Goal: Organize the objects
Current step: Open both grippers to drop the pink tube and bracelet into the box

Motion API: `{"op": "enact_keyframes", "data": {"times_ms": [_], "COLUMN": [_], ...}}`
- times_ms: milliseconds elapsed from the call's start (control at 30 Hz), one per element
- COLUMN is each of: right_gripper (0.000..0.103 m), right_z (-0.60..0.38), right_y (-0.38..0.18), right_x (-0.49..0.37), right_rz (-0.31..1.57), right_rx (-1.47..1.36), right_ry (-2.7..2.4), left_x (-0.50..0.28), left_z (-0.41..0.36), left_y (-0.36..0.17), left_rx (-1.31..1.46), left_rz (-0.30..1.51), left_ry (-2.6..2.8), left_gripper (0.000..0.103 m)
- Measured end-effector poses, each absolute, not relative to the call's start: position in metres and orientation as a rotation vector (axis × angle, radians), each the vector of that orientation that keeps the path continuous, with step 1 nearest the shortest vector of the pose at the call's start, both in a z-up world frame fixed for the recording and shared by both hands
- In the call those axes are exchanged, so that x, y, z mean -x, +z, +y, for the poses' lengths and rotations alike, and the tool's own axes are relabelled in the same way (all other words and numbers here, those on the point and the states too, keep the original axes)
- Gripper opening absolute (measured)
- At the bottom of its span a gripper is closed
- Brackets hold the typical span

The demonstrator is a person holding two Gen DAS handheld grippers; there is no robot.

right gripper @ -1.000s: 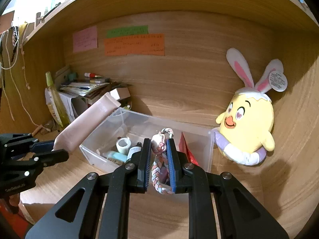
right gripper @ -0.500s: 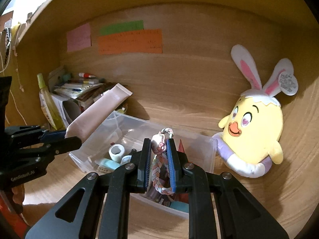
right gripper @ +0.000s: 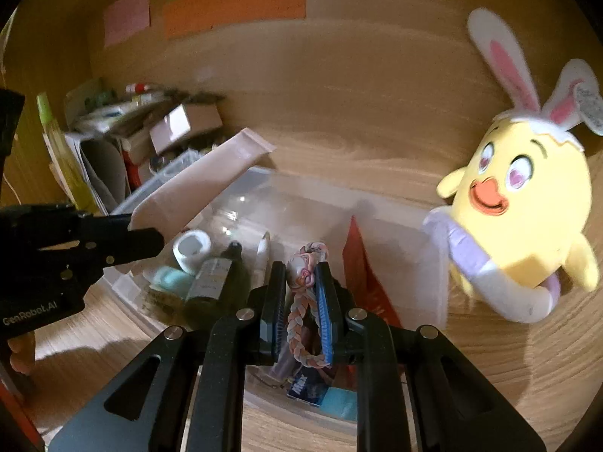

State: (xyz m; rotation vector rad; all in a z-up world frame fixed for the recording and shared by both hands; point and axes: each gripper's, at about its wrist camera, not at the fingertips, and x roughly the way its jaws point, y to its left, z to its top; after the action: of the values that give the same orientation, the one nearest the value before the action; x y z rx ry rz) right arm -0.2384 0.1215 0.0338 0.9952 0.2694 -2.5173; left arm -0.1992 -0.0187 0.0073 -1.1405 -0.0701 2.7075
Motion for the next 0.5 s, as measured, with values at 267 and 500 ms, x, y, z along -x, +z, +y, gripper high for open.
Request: {"op": "enact_keyframes", "data": {"times_ms": [267, 500], "right_gripper": [0.029, 0.033], "right_z": [0.113, 0.114], "right_y": [0.027, 0.039], "right_x": [0.237, 0.227], "right_rz": [0.334, 0.344], "right_rx": [-1.02, -0.974], "right_ry": [-2.507, -2.531], "left_x": [0.199, 0.189], "left_z": [-0.023, -0.027], "left_y": [0.005, 0.017], "left_rx": [1.134, 1.1], "left_rz": [-0.078, -0.094], "left_ry": [2.719, 2.728], "left_gripper": [0.02, 0.02]}}
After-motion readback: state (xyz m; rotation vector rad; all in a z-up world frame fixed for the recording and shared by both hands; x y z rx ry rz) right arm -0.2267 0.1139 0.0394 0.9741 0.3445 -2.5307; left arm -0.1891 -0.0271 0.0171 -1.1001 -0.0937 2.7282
